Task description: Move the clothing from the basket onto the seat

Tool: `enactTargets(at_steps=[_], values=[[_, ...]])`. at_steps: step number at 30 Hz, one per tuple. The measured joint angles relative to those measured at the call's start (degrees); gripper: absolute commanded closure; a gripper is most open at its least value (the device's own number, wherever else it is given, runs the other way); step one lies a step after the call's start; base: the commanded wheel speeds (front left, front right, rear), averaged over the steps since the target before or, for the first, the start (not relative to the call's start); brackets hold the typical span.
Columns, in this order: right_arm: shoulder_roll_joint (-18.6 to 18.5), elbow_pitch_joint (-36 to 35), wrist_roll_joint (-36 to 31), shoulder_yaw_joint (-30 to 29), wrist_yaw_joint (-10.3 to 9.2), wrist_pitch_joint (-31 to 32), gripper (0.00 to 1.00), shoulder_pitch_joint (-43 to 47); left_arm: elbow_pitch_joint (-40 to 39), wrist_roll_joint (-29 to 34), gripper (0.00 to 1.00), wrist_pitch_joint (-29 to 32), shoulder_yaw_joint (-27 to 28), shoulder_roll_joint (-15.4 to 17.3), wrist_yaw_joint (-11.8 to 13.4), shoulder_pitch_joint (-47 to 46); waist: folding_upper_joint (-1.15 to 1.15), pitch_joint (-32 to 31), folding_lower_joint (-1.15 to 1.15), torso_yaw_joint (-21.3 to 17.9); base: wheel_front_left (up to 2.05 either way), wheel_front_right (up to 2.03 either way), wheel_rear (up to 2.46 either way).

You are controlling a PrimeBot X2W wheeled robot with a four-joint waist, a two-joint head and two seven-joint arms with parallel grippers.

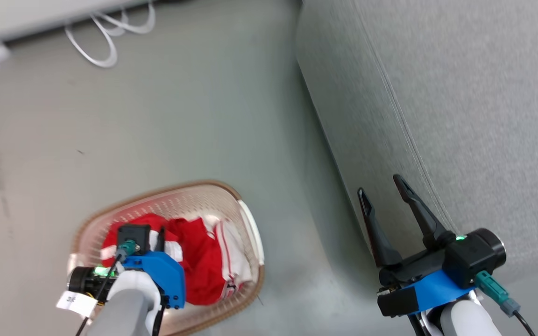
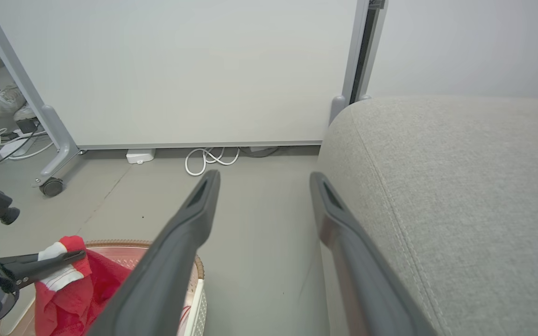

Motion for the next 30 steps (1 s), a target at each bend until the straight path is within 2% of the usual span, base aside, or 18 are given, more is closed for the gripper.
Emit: enactTargets(at_steps=[9, 16, 20, 30], values=[[0.01, 2.53, 0.01, -1.02, 0.0, 0.0, 0.0, 4.02, -2.65, 0.27, 1.0, -0.64, -3.88, -1.92, -2.69, 1.45, 0.0, -11.72, 0.0, 5.31, 0.0, 0.0, 0.0], [-0.03, 4.16, -0.49, -2.91, 0.0, 0.0, 0.0, 7.26, -10.71, -2.44, 1.0, -0.63, -10.76, -2.12, -3.99, 1.82, 0.0, -18.71, 0.0, 9.93, 0.0, 0.0, 0.0], [-0.02, 4.43, -0.49, -3.2, 0.0, 0.0, 0.0, 8.06, -15.8, -5.17, 1.0, 0.45, -15.14, -2.13, -3.38, 1.73, 0.0, -21.5, 0.0, 11.95, 0.0, 0.0, 0.0], [-0.02, 4.33, -0.43, -3.34, 0.0, 0.0, 0.0, 9.56, -28.22, -11.45, 1.0, 2.98, -25.51, -2.19, 0.37, -2.43, 0.0, -24.54, 0.01, 14.12, 0.0, 0.0, 0.0]])
